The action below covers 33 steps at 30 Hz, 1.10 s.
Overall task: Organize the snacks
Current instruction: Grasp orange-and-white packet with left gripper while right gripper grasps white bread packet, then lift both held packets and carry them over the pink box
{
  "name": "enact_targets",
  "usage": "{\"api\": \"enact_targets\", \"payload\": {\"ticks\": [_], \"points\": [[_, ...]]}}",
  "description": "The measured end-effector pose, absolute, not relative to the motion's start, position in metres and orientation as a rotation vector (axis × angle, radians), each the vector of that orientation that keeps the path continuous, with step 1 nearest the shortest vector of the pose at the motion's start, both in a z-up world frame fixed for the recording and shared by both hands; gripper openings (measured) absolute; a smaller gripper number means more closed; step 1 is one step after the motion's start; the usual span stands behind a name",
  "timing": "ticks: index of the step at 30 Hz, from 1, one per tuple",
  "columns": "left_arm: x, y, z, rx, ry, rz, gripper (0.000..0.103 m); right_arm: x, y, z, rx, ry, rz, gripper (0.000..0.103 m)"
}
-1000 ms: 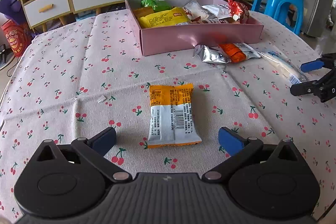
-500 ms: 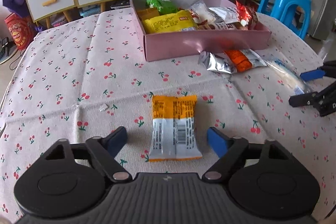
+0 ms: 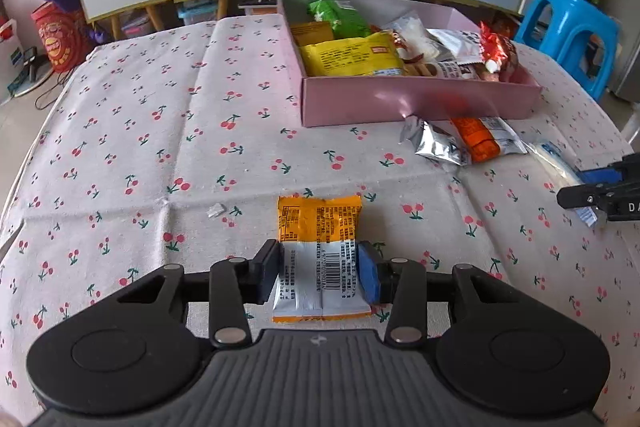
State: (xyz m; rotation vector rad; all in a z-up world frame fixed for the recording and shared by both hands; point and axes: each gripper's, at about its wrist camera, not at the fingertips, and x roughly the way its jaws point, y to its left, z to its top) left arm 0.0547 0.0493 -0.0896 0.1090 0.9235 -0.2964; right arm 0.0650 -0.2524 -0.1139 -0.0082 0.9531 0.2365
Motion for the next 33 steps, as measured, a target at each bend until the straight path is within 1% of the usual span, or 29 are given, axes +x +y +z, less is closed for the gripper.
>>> {"api": "enact_targets", "payload": {"ticks": [6, 16, 20, 27, 29, 31, 33], "points": [[0.056, 0.052, -0.087, 0.086, 0.937, -0.29, 0.037, 0.067, -0.255, -0.109, 0.035, 0.97, 0.224, 0.031], [0.058, 0.049, -0.079, 0.056, 0.941, -0.289, 0.037, 0.07, -0.265, -0.099, 0.151, 1.001, 0.224, 0.023], [0.059, 0.048, -0.074, 0.038, 0.934, -0.293, 0.037, 0.072, -0.269, -0.093, 0.192, 1.009, 0.221, 0.021], [0.066, 0.043, -0.064, 0.004, 0.916, -0.296, 0.037, 0.076, -0.28, -0.072, 0.265, 0.974, 0.198, 0.019], [0.069, 0.041, -0.059, -0.011, 0.903, -0.295, 0.037, 0.078, -0.284, -0.067, 0.294, 0.96, 0.197, 0.016], [0.072, 0.038, -0.056, -0.026, 0.891, -0.297, 0.037, 0.082, -0.289, -0.061, 0.337, 0.948, 0.201, 0.006], [0.077, 0.032, -0.053, -0.037, 0.881, -0.301, 0.037, 0.085, -0.292, -0.057, 0.366, 0.94, 0.207, 0.006]]}}
